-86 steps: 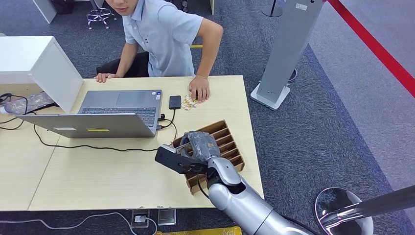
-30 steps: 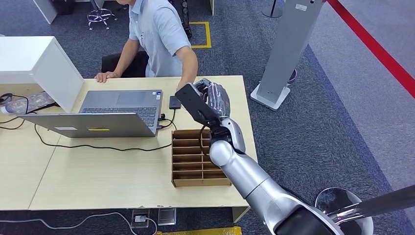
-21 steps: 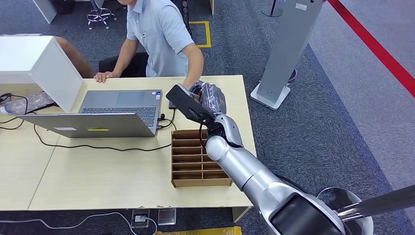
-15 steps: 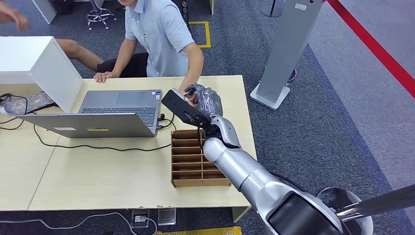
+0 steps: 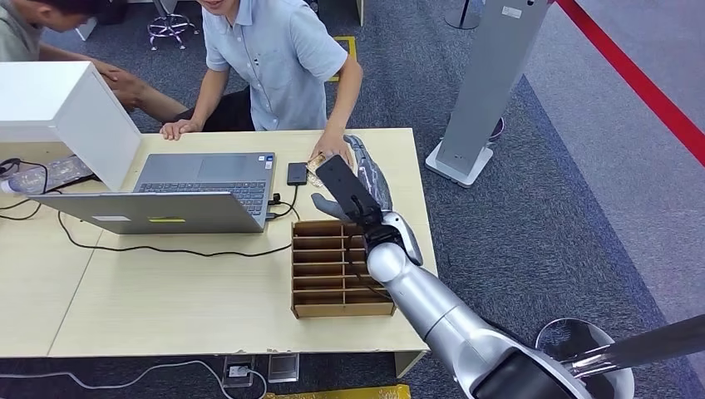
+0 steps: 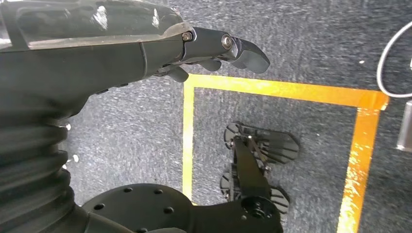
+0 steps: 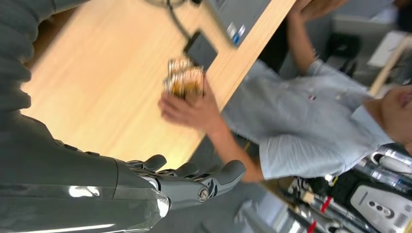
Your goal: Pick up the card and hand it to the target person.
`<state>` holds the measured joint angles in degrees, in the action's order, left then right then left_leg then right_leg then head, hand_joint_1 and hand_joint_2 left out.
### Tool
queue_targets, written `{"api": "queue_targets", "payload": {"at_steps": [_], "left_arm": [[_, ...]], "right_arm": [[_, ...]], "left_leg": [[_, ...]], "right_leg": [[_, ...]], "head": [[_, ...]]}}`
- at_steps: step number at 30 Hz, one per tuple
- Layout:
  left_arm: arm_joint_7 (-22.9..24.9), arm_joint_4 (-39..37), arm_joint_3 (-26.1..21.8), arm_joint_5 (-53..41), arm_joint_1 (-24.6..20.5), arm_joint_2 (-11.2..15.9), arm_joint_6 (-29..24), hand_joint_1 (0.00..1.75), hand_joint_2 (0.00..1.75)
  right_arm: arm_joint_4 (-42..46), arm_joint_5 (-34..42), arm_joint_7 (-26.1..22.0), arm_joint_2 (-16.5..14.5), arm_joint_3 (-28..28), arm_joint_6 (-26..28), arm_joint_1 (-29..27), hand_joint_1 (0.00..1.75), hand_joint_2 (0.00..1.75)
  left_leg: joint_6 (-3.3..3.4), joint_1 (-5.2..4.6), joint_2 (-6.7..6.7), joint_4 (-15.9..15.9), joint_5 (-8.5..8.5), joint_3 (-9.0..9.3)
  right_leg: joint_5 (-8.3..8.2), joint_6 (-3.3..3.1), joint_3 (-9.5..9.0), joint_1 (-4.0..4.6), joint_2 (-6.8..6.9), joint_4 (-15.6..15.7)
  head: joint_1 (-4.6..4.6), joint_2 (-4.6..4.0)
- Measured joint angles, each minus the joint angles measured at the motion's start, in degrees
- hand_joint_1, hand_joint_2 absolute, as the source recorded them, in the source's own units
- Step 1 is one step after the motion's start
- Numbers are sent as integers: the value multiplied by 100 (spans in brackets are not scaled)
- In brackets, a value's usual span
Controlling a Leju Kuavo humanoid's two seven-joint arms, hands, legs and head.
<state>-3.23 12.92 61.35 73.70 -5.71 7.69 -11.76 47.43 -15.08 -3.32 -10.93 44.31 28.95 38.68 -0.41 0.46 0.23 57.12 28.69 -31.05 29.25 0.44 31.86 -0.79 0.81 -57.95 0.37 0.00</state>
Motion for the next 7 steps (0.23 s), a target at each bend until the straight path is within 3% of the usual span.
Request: {"api": "queue_targets", "payload": {"at_steps": [3, 7], "left_arm": [[43, 0, -1, 56, 24, 3, -30, 0, 175], [69, -1, -7, 107, 48, 9, -62, 0, 175]], "right_arm": [[825, 673, -243, 297, -202, -358, -554, 0, 175], [1847, 960, -367, 699, -418, -598, -1134, 0, 175]], "left_leg": [[-1, 0, 1, 0, 1, 0], [0, 0, 4, 0, 2, 3]], "right_leg": [[0, 0, 1, 0, 0, 2], [0, 0, 1, 0, -5, 4]], "head": [[-5, 0], [4, 0]]}}
